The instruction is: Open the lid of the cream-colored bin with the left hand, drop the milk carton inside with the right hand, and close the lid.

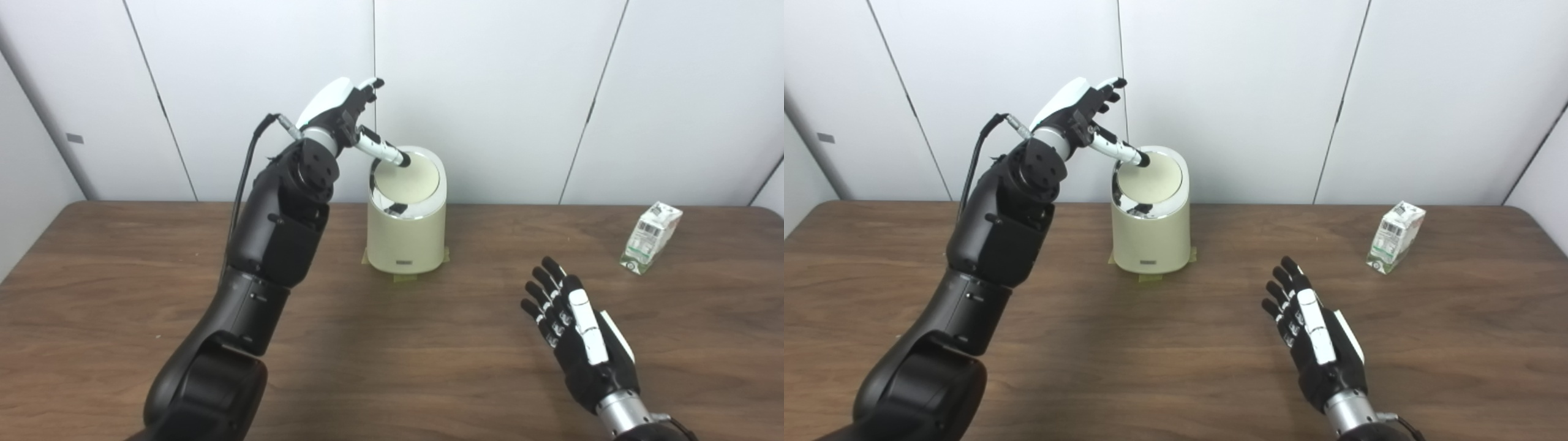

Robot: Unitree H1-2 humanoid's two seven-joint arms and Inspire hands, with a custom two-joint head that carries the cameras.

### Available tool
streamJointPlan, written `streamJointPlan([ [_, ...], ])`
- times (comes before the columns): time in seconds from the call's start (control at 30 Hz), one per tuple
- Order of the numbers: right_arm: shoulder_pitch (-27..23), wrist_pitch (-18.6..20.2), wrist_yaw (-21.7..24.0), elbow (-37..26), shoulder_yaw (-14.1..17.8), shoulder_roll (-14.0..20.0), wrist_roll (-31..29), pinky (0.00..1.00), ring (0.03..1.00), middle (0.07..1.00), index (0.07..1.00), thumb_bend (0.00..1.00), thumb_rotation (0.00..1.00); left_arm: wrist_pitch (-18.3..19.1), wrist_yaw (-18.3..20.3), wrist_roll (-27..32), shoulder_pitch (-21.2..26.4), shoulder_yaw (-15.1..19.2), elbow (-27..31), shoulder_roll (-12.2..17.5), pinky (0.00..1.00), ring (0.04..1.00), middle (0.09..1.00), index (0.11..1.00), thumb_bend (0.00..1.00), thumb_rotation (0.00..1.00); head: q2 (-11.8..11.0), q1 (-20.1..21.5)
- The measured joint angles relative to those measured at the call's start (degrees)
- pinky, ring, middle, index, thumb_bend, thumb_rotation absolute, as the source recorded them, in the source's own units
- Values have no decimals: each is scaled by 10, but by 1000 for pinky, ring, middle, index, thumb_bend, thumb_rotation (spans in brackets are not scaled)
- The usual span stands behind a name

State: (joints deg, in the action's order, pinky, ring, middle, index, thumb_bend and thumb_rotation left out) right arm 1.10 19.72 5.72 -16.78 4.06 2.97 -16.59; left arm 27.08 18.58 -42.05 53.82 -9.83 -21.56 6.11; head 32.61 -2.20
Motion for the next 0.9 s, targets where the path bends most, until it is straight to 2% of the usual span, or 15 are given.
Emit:
streamJointPlan([
  [0.27,-1,-7,0,0,-1,-1,6,950,968,980,984,602,838,-12,-17,11,2,-50,-15,22,783,926,951,958,856,102,5,2],
  [0.4,-1,-12,-1,0,-2,-2,10,966,972,981,984,593,839,-18,-27,9,8,-82,-37,33,761,921,961,954,865,73,8,-3],
  [0.63,-2,-21,-1,1,-1,-2,13,973,977,989,987,601,827,-58,-31,-5,13,-132,-43,53,742,881,945,940,882,56,11,-4],
  [0.77,-3,-23,-1,5,1,-1,13,970,973,983,985,622,795,-87,-41,-33,15,-172,-43,70,843,913,940,946,889,71,11,-4],
  [0.9,-3,-25,-2,8,1,-1,16,963,965,978,979,669,755,-123,-50,-73,18,-213,-42,93,870,923,934,943,919,87,10,-4],
])
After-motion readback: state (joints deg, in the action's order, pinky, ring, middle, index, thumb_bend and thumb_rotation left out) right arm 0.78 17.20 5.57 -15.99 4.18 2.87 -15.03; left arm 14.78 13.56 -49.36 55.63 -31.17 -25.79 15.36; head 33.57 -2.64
